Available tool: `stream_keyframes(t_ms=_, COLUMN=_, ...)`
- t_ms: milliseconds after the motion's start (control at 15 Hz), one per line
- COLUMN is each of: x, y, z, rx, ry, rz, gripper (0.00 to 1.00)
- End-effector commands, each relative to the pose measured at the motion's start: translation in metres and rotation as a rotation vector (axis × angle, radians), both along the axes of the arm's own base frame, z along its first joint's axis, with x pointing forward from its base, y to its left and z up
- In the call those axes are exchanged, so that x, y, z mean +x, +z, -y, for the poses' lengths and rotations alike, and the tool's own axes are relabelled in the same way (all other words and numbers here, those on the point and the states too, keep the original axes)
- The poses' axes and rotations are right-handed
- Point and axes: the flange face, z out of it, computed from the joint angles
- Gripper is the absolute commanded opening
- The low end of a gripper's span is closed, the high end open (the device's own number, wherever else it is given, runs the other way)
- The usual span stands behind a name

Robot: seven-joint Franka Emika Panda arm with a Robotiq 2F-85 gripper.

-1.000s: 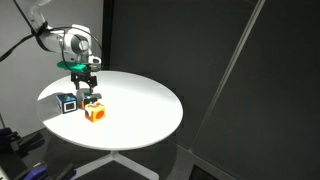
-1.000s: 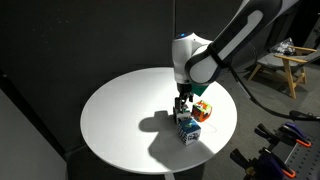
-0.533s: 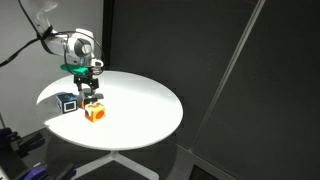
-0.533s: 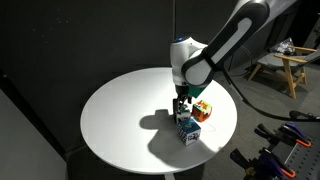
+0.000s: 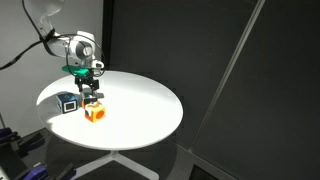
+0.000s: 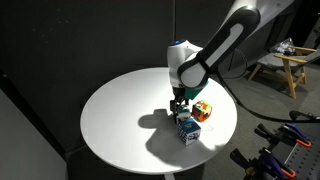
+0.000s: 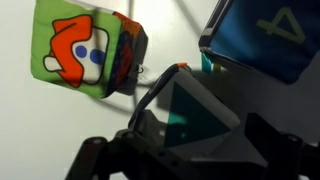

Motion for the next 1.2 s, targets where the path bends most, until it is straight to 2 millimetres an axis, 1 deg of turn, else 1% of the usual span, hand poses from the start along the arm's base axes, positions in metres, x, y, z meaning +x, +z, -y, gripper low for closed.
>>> stream_keyframes(t_ms=0, x=0.008, y=-0.002, z=-0.005, rx=-0.010, ry=-0.018, rz=0.001, gripper=1.00)
stream_keyframes(t_ms=400, x=0.009, y=-0.010, z=-0.005, rx=-0.023, ry=-0.011, rz=-0.004, gripper=1.00)
stream_keyframes(t_ms=667, x=0.010, y=-0.010, z=-0.003, rx=-0.024, ry=-0.007, rz=-0.006, gripper=1.00)
stream_keyframes(t_ms=733, x=0.009, y=-0.008, z=-0.004, rx=-0.022, ry=-0.005, rz=-0.004, gripper=0.75)
stream_keyframes(t_ms=800, x=0.008, y=-0.006, z=-0.005, rx=-0.020, ry=-0.002, rz=-0.002, gripper=0.74)
stream_keyframes(t_ms=1000, x=0.006, y=0.000, z=-0.008, rx=-0.017, ry=0.009, rz=0.008, gripper=0.50)
stream_keyframes(t_ms=1133, x=0.006, y=0.003, z=-0.010, rx=-0.017, ry=0.014, rz=0.011, gripper=0.36)
